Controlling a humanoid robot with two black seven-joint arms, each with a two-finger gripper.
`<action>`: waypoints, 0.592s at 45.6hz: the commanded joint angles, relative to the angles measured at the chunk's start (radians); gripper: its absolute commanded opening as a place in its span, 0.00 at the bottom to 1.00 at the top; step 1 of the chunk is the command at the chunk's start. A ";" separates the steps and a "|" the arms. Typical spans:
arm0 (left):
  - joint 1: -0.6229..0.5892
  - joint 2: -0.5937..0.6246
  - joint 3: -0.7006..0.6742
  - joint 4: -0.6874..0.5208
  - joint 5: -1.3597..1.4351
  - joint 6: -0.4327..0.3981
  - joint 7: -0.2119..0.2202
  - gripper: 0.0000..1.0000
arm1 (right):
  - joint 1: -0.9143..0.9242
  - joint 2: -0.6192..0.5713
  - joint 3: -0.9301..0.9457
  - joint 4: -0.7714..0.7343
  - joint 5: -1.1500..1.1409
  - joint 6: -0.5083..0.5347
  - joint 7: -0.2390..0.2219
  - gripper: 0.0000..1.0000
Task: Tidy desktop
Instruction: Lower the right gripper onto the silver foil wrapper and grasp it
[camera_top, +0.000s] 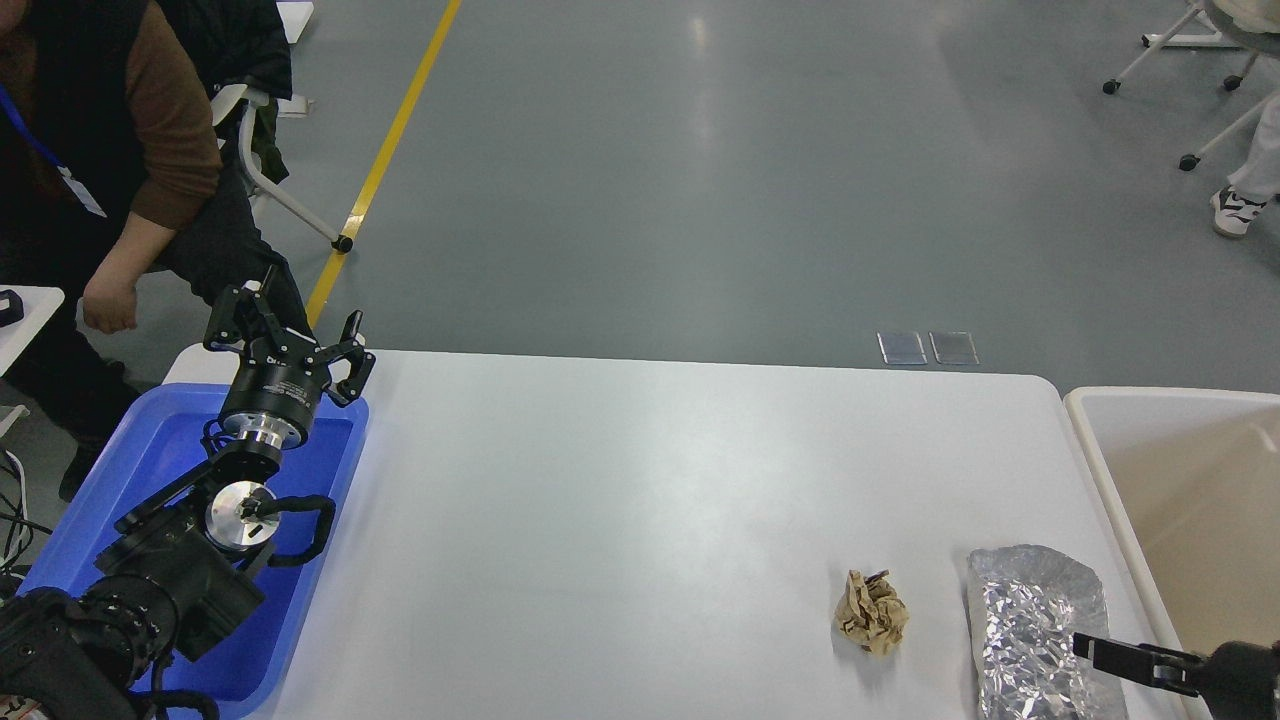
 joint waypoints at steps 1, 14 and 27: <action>-0.001 0.000 0.000 0.000 0.000 0.000 0.000 1.00 | -0.019 0.036 -0.017 -0.044 -0.001 -0.035 0.000 0.82; -0.001 0.000 0.000 0.000 0.000 0.000 0.000 1.00 | -0.026 0.072 -0.074 -0.064 -0.001 -0.113 0.000 0.58; 0.001 0.000 0.000 0.000 0.000 0.000 0.000 1.00 | -0.028 0.075 -0.079 -0.081 0.001 -0.111 0.000 0.00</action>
